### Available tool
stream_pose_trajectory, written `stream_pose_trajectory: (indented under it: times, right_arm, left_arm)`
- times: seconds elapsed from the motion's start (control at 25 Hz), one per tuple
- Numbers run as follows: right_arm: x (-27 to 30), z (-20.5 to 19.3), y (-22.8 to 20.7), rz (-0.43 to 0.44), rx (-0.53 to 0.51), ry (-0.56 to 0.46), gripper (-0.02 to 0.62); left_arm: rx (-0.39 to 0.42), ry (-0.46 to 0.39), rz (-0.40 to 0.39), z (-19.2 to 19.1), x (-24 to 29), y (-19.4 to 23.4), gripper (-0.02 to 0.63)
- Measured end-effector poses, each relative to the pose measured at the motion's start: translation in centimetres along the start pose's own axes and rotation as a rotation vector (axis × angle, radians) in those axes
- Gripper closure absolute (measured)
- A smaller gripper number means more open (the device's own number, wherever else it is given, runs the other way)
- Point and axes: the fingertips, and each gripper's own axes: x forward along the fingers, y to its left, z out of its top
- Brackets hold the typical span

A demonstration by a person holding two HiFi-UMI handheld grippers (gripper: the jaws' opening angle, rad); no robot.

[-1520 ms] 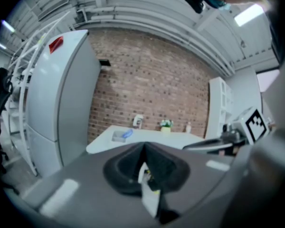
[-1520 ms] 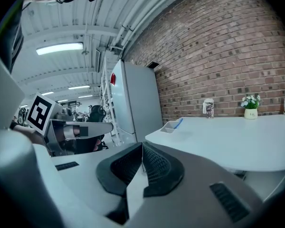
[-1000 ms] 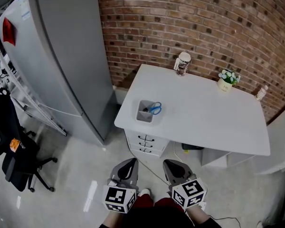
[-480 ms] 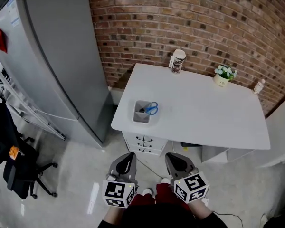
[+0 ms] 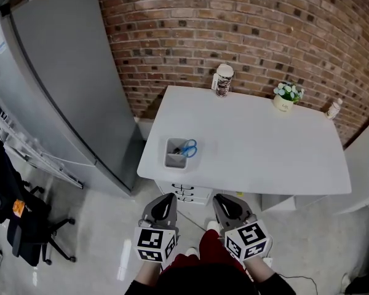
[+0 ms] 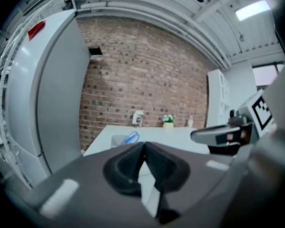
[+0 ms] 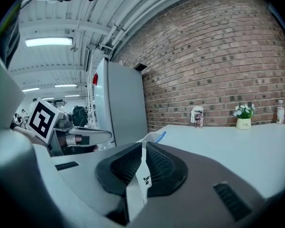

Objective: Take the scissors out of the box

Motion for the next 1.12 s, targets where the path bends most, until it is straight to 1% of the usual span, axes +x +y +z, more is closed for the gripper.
stream_pose_trajectory:
  times: [0.08,0.2,0.44,0.6,0.8,0.96,1.12]
  right_arm:
    - [0.5,0.2,-0.8,0.002,0.001,-0.001,0.586]
    - [1.3,0.5,-2.1,0.007,-0.001,-0.001,0.586]
    - [3.2,1.0,-4.6,0.029,-0.005,0.013,0.586]
    - [4.5,1.1,-6.2,0.048,-0.007,0.029,0.586]
    - [5.9,0.9,-8.4,0.056,0.003,0.050,0.586]
    - [6.9,0.6,-9.7,0.072,0.012,0.072,0.586]
    - [7.8,0.1,-10.7,0.088,0.016,0.094,0.586]
  left_arm:
    - [-0.002,0.009,0.001,0.0,1.2,0.0,0.598]
    - [-0.010,0.022,0.006,-0.1,3.0,0.0,0.577]
    - [0.030,0.065,0.037,-0.3,6.8,0.4,0.531]
    - [0.029,0.103,0.064,-0.8,9.1,0.9,0.515]
    - [0.046,0.147,0.087,-1.2,12.3,1.2,0.484]
    - [0.060,0.183,0.097,-1.7,14.4,1.2,0.474]
    - [0.089,0.213,0.125,-2.1,16.1,1.3,0.459]
